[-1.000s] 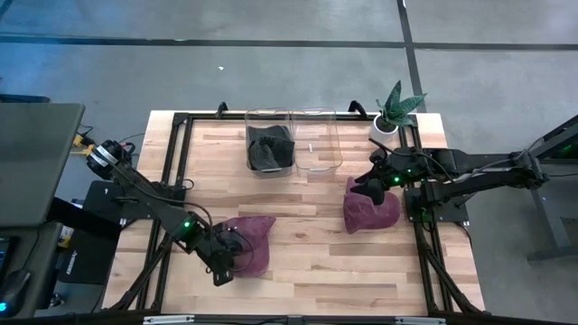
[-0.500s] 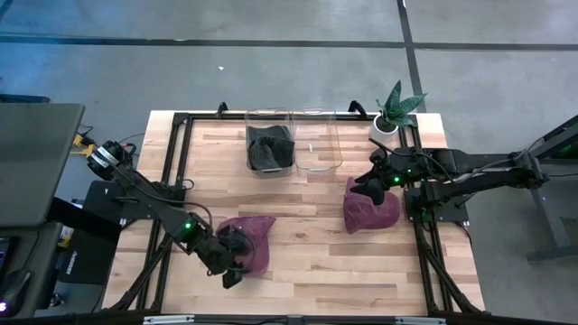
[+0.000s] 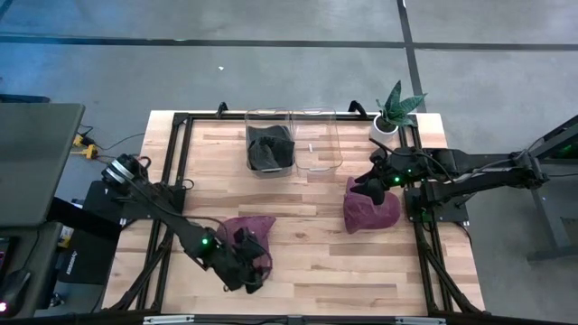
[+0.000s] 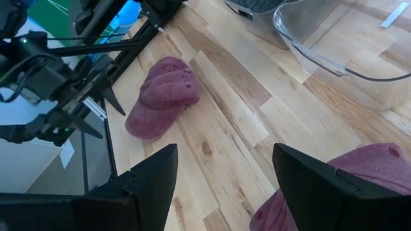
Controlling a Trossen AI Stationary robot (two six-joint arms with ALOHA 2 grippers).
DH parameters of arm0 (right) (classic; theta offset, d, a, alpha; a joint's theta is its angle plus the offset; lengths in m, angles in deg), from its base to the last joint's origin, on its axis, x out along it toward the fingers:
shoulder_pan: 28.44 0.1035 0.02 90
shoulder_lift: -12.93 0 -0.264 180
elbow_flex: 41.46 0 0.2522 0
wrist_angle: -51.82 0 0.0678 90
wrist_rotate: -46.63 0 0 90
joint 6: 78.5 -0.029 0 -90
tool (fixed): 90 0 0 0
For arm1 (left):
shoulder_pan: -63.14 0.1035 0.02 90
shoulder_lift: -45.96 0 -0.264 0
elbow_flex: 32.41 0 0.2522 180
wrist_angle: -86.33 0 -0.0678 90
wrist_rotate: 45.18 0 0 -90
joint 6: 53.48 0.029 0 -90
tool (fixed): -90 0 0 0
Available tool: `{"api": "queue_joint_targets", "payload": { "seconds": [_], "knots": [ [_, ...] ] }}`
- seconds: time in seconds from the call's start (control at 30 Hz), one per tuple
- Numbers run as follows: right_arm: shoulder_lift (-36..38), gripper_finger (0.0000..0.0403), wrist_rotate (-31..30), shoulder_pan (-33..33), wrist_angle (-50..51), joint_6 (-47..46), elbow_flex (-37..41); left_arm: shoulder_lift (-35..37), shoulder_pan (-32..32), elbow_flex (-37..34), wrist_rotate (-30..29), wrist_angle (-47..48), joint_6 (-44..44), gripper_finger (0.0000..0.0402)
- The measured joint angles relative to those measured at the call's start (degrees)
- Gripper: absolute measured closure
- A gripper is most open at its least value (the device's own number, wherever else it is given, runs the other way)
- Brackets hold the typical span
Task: Pick & Place hat
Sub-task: Put the left red cap into the right transparent bin
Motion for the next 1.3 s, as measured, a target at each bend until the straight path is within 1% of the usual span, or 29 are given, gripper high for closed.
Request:
{"api": "queue_joint_targets", "payload": {
  "seconds": [0.07, 0.23, 0.4, 0.57, 0.67, 0.73, 0.8, 0.97, 1.07, 1.13, 1.23, 1.3],
  "knots": [
    [-0.02, 0.0153, -0.01, 0.0, -0.21, 0.05, 0.0, -2.6, 0.0, 3.22, -2.18, 1.99, -1.25, 0.0132],
    [-0.02, 0.0153, -0.01, -0.01, -0.78, 0.05, 0.0, -8.79, 0.0, 11.79, -6.8, 13.09, -5.34, 0.0147],
    [0.0, 0.0153, 0.01, 0.0, -1.41, 0.05, 0.0, -15.29, -0.15, 21.2, -7.19, 21.59, -7.22, 0.0166],
    [-0.01, 0.0153, -0.01, -0.01, -1.75, 0.05, 0.0, -19.5, -0.96, 26.41, -6.12, 23.95, -6.63, 0.0176],
    [0.0, 0.0153, -0.01, 0.0, -2.14, -0.02, 0.0, -20.53, -0.8, 27.08, -3.84, 26.32, -7.42, 0.0177],
    [-0.01, 0.0153, -0.01, -0.01, -2.16, 0.05, 0.0, -20.71, -0.68, 27.41, -2.01, 25.16, -7.61, 0.0177],
    [0.0, 0.0153, 0.0, 0.0, -2.27, -0.02, 0.0, -20.71, -0.71, 27.4, -1.99, 25.93, -7.25, 0.0177],
    [0.0, 0.0153, -0.01, 0.0, -2.5, -0.03, 0.0, -20.78, -1.77, 27.39, -2.35, 24.43, -7.08, 0.0177],
    [0.0, 0.0153, -0.01, -0.01, -2.52, 0.05, 0.0, -21.35, -2.8, 27.39, -2.35, 23.25, -9.9, 0.0177],
    [-0.01, 0.0153, -0.01, -0.01, -2.52, -0.05, 0.0, -22.1, -3.46, 27.35, -0.44, 23.05, -11.28, 0.0177],
    [-0.02, 0.0153, -0.01, 0.0, -2.52, 0.03, 0.0, -23.01, -3.98, 27.32, 0.61, 21.18, -6.19, 0.0177],
    [-0.01, 0.0153, -0.01, -0.01, -2.52, -0.03, 0.0, -23.61, -4.76, 27.36, 0.27, 20.63, -6.66, 0.0177]
  ]
}}
